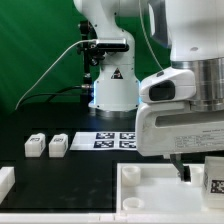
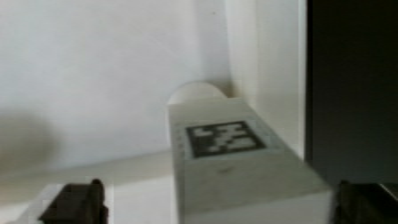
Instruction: Assemble one leg
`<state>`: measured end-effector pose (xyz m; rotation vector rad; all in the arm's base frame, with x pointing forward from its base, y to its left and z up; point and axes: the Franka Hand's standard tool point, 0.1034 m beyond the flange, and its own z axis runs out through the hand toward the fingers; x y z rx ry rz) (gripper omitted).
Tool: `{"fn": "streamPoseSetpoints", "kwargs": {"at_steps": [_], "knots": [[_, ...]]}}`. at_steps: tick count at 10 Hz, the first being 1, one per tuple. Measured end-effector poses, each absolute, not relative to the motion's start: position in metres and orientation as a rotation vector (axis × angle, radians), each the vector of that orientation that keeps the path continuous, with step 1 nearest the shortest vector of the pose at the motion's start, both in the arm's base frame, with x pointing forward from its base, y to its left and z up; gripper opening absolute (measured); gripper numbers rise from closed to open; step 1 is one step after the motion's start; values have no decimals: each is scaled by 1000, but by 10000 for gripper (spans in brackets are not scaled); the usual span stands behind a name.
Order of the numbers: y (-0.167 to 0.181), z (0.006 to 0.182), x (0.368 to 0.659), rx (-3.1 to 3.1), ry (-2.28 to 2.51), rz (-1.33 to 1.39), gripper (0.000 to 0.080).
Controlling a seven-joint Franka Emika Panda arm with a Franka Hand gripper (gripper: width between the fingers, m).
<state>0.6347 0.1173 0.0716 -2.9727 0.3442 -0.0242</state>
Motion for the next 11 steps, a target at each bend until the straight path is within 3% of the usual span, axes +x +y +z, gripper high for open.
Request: {"fn": "streamPoseSetpoints", "kwargs": {"at_steps": [1, 2, 3, 7, 11], "knots": [[117, 72, 635, -2974, 340, -25, 639], [118, 72, 635, -2950, 478, -13, 442], [119, 71, 634, -2911, 651, 4, 295], [113, 72, 636, -2592, 1404, 87, 298], [111, 69, 634, -1852, 2213, 185, 298]]}}
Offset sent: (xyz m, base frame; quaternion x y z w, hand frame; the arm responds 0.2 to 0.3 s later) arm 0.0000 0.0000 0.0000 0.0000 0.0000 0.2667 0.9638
